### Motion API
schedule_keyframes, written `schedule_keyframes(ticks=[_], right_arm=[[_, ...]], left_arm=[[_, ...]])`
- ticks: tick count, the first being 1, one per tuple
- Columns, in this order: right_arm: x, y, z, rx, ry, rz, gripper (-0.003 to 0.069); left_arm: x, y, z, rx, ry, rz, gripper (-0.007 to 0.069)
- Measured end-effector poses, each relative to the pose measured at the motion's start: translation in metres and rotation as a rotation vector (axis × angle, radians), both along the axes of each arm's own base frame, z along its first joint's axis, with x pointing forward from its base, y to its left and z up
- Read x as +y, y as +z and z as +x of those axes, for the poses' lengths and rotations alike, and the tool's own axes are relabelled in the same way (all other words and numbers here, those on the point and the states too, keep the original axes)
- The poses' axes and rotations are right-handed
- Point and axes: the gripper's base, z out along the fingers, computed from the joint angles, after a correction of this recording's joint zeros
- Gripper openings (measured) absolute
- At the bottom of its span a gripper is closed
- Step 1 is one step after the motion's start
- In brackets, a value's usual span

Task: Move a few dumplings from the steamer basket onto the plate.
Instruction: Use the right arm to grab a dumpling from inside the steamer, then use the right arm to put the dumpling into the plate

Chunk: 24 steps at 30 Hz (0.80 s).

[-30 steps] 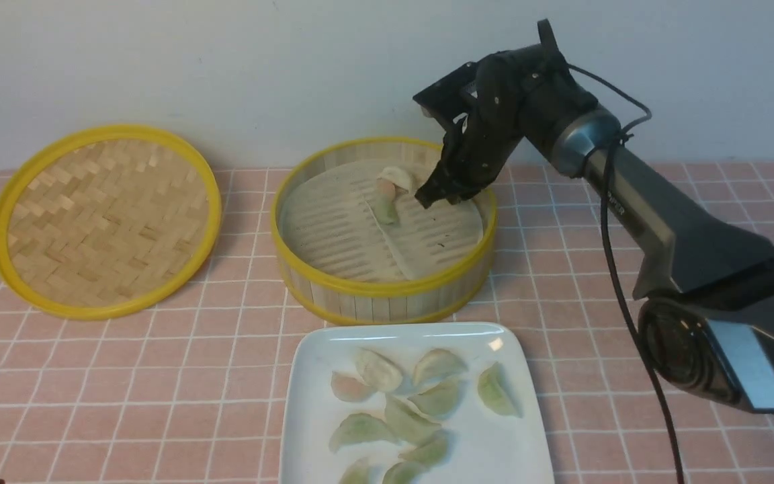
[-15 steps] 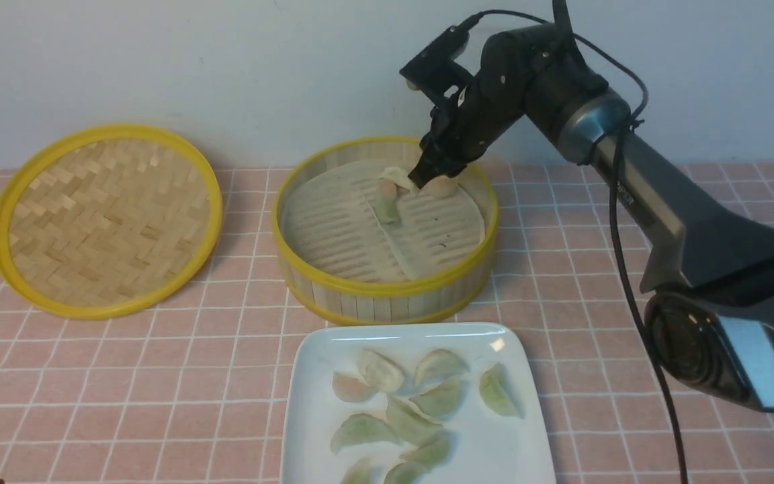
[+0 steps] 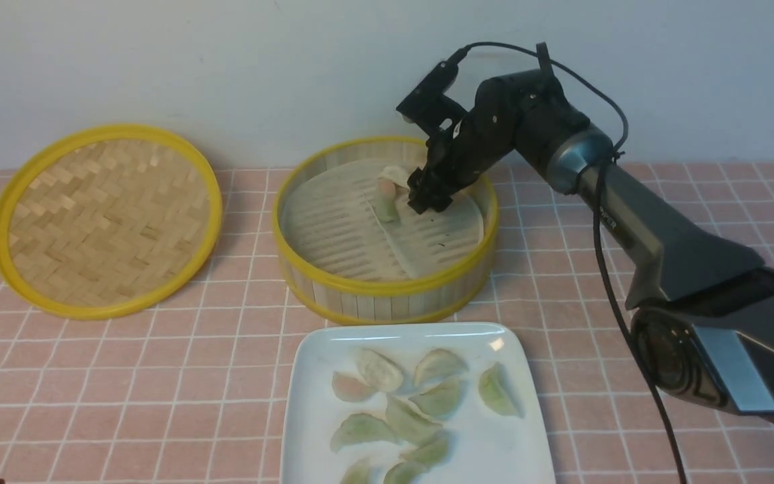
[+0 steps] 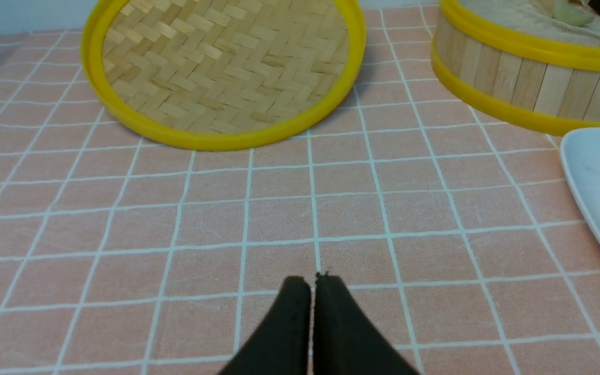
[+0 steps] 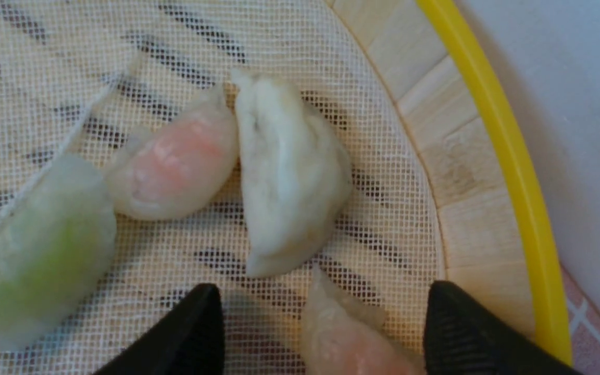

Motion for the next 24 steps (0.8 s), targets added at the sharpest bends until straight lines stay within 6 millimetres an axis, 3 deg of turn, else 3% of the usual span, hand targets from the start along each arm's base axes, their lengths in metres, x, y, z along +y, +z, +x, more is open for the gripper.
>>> schedule_keyframes(ticks=[4,10,16,18,24], right_arm=[[-0.003,0.000,0.001,0.002,-0.028,0.000,0.0160],[-0.005,0.010,-0.004,0.047,-0.040,-0.006,0.0167],[-0.010,0.047,-0.017,0.096,-0.046,-0.011,0.0156],[-0.011,0.069,-0.022,0.080,-0.063,0.017,0.0154],[-0.012,0.101,-0.030,0.074,-0.116,0.110,0.0151]], left_arm=[[0.000,0.000,0.000,0.000,0.000,0.000,-0.0006],[0.000,0.000,0.000,0.000,0.000,0.000,-0.0006],[0.000,0.000,0.000,0.000,0.000,0.000,-0.0006],[0.000,0.000,0.000,0.000,0.000,0.000,-0.0006],[0.000,0.000,0.000,0.000,0.000,0.000,-0.0006]])
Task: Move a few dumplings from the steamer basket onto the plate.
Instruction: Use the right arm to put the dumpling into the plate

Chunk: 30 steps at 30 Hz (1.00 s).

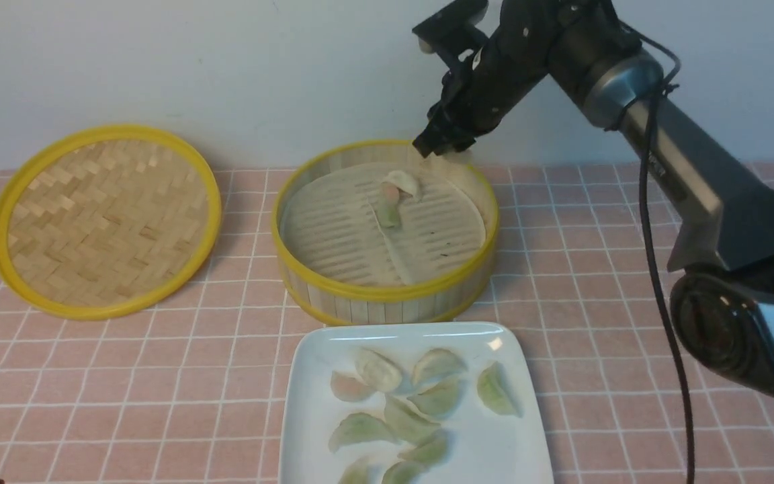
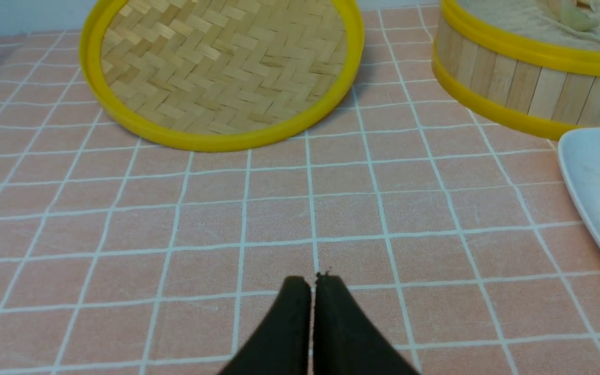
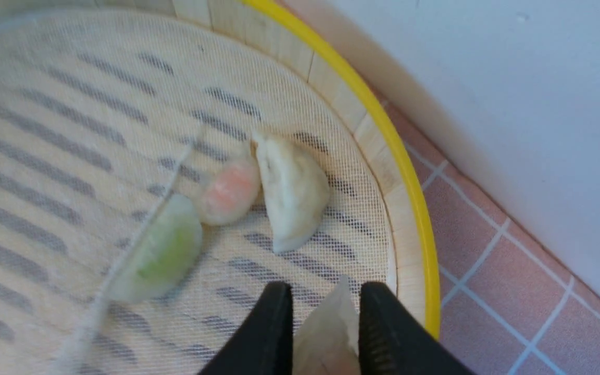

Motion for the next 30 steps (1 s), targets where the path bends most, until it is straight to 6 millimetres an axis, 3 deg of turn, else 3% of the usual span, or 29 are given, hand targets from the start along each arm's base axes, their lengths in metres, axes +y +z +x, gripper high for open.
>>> schedule_keyframes(ticks=[8,10,12,13,15,21,26,30], right_arm=[[-0.007,0.044,-0.025,0.049,-0.060,0.089,0.0150],[-0.010,0.057,-0.042,0.096,-0.054,0.114,0.0150],[-0.010,0.055,-0.068,0.196,-0.037,0.124,0.0150],[-0.009,0.055,-0.070,0.204,-0.035,0.125,0.0150],[-0.006,0.050,-0.103,0.298,0.005,0.119,0.0150],[0.004,-0.007,-0.172,0.560,0.083,0.022,0.0148],[0.009,-0.041,-0.199,0.655,0.094,-0.037,0.0148],[0.007,-0.048,-0.201,0.670,0.067,-0.042,0.0148]], left_arm=[[0.000,0.000,0.000,0.000,0.000,0.000,-0.0006],[0.000,0.000,0.000,0.000,0.000,0.000,-0.0006],[0.000,0.000,0.000,0.000,0.000,0.000,-0.0006],[0.000,0.000,0.000,0.000,0.000,0.000,-0.0006],[0.000,0.000,0.000,0.000,0.000,0.000,-0.0006],[0.000,0.000,0.000,0.000,0.000,0.000,-0.0006],[0.000,0.000,0.000,0.000,0.000,0.000,-0.0006],[0.000,0.000,0.000,0.000,0.000,0.000,-0.0006]])
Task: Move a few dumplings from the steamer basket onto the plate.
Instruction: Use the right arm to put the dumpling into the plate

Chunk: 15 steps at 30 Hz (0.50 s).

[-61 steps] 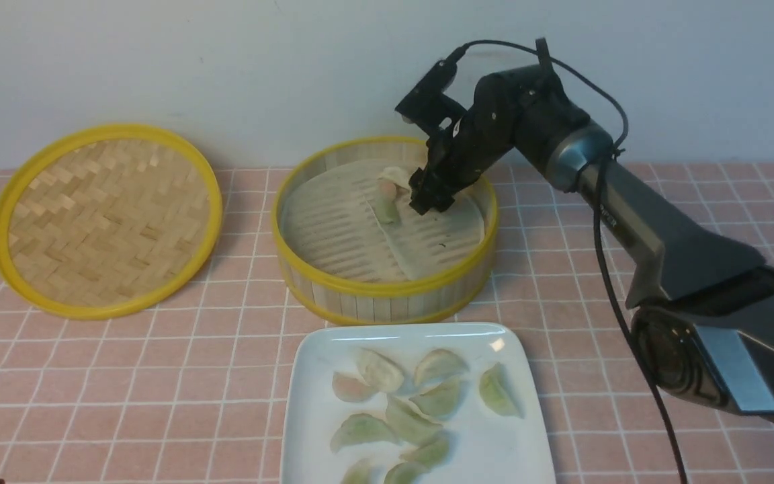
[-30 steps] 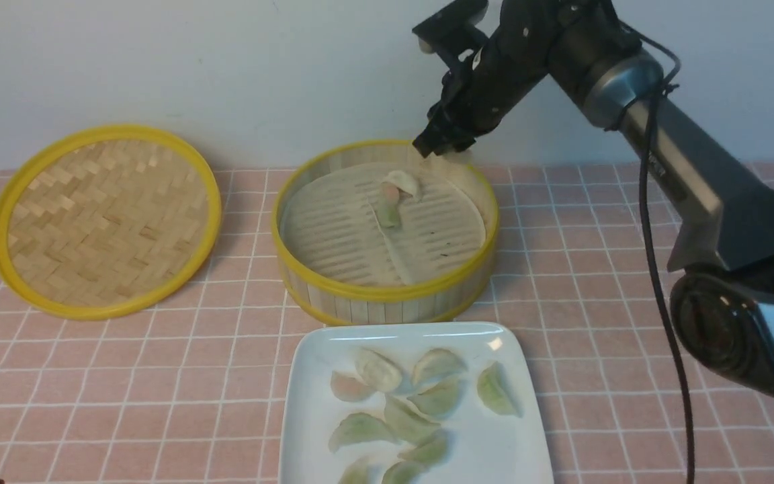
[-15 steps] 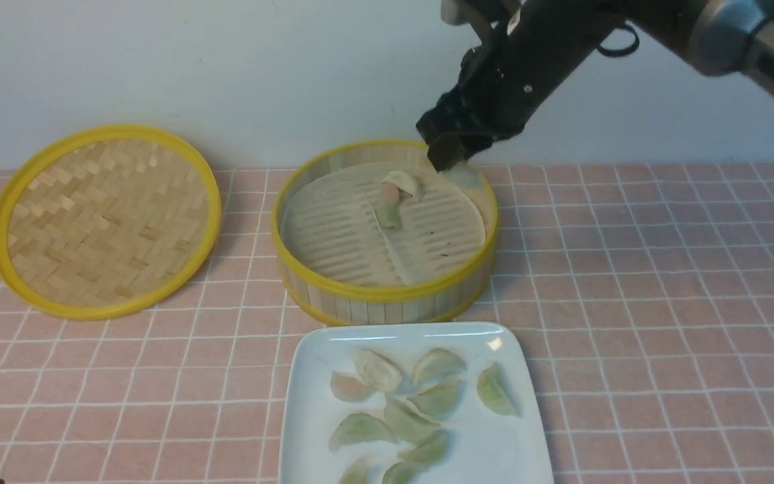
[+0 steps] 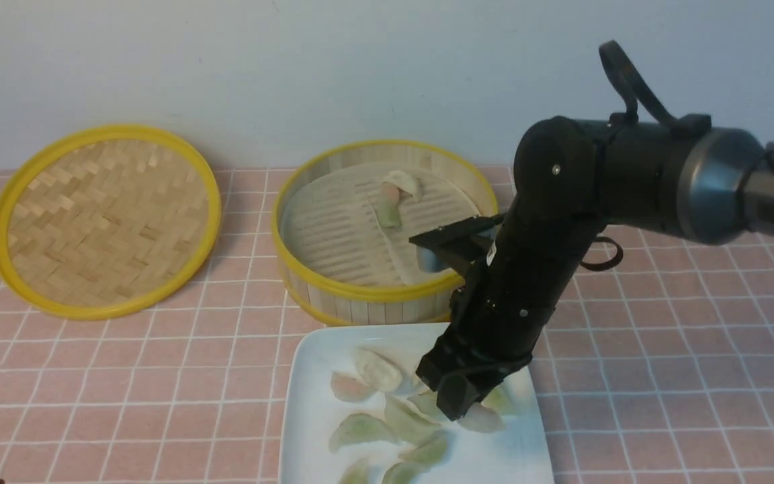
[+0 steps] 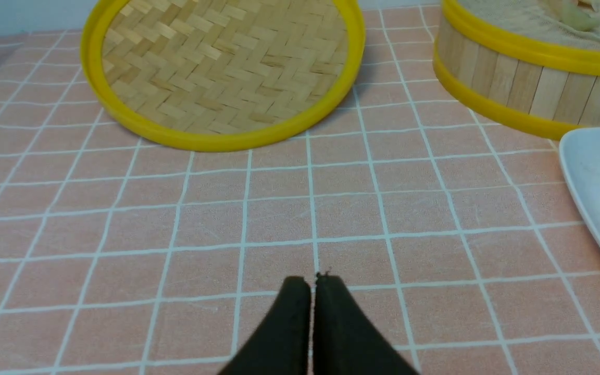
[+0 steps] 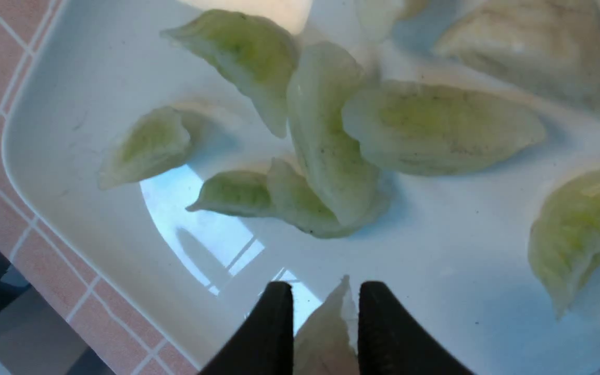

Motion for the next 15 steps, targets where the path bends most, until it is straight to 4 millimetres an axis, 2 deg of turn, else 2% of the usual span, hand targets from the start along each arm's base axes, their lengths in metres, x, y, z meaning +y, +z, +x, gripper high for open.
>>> schedule_keyframes(ticks=[5,10,13,15], right_arm=[[0.000,-0.001,0.005,-0.054,-0.012,0.006,0.0176],[0.001,-0.001,0.006,-0.071,-0.018,0.014,0.0375],[0.001,0.001,0.009,-0.096,-0.015,0.013,0.0449],[0.001,0.011,0.020,-0.180,-0.025,0.009,0.0464]], left_arm=[[0.000,0.000,0.000,0.000,0.000,0.000,-0.0006],[0.000,0.000,0.000,0.000,0.000,0.000,-0.0006],[0.000,0.000,0.000,0.000,0.000,0.000,-0.0006],[0.000,0.000,0.000,0.000,0.000,0.000,-0.0006]])
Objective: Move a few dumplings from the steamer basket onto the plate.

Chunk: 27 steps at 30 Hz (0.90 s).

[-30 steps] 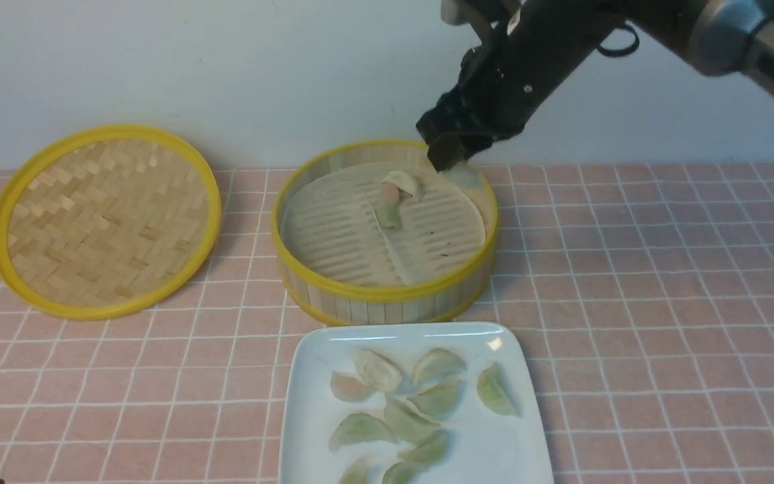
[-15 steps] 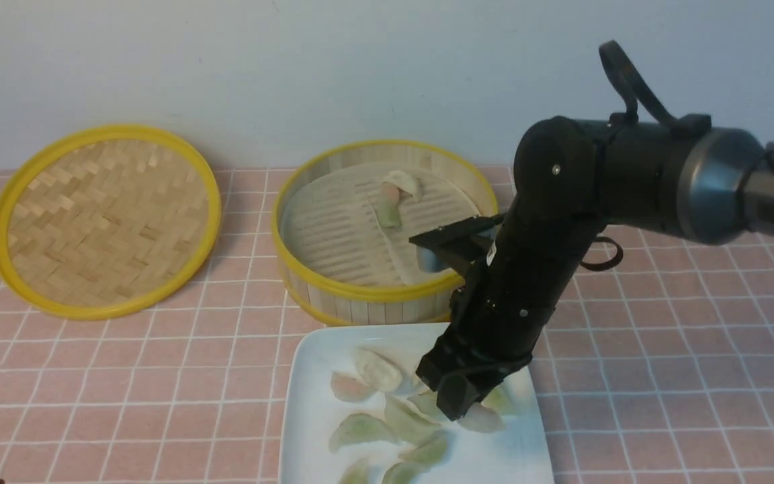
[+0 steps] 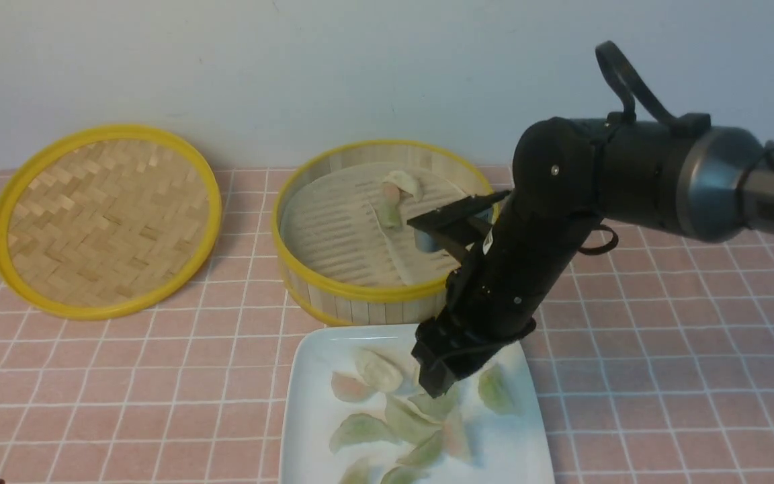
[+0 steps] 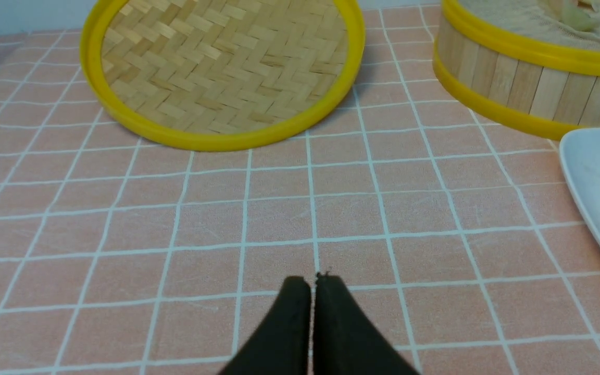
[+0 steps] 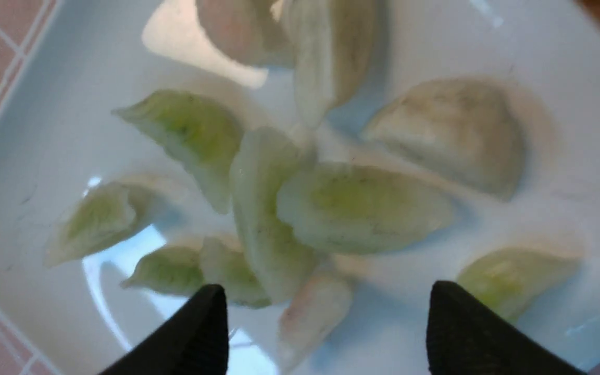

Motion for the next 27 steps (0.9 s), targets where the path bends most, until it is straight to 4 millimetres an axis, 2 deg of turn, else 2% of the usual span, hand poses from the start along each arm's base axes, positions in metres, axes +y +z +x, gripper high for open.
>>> schedule_keyframes(ticks=[4,5,7,9,10,11,12,13,14,15,19,22,27], right_arm=[[-0.008,0.035,0.038,-0.191,-0.105,0.033,0.0409],[-0.014,0.050,0.056,-0.243,-0.144,0.054,0.0374],[-0.019,0.060,0.080,-0.273,-0.175,0.068,0.0314],[-0.023,0.062,0.102,-0.279,-0.183,0.069,0.0257],[-0.024,0.060,0.119,-0.278,-0.178,0.065,0.0211],[-0.023,0.058,0.123,-0.276,-0.176,0.065,0.0199],[-0.022,0.052,0.140,-0.283,-0.176,0.070,0.0161],[-0.020,0.048,0.151,-0.299,-0.175,0.076,0.0139],[-0.020,0.047,0.153,-0.304,-0.174,0.077,0.0136],[-0.015,0.038,0.168,-0.342,-0.169,0.091,0.0113],[-0.008,0.019,0.185,-0.403,-0.126,0.090,0.0104],[-0.007,0.010,0.188,-0.417,-0.083,0.072,0.0115],[-0.005,0.004,0.190,-0.455,0.008,0.047,0.0203]], left_arm=[[0.000,0.000,0.000,0.000,0.000,0.000,-0.0006],[0.000,0.000,0.000,0.000,0.000,0.000,-0.0006],[0.000,0.000,0.000,0.000,0.000,0.000,-0.0006],[0.000,0.000,0.000,0.000,0.000,0.000,-0.0006],[0.000,0.000,0.000,0.000,0.000,0.000,-0.0006],[0.000,0.000,0.000,0.000,0.000,0.000,-0.0006],[0.000,0.000,0.000,0.000,0.000,0.000,-0.0006],[0.000,0.000,0.000,0.000,0.000,0.000,-0.0006],[0.000,0.000,0.000,0.000,0.000,0.000,-0.0006],[0.000,0.000,0.000,0.000,0.000,0.000,-0.0006],[0.000,0.000,0.000,0.000,0.000,0.000,-0.0006],[0.000,0.000,0.000,0.000,0.000,0.000,-0.0006],[0.000,0.000,0.000,0.000,0.000,0.000,-0.0006]])
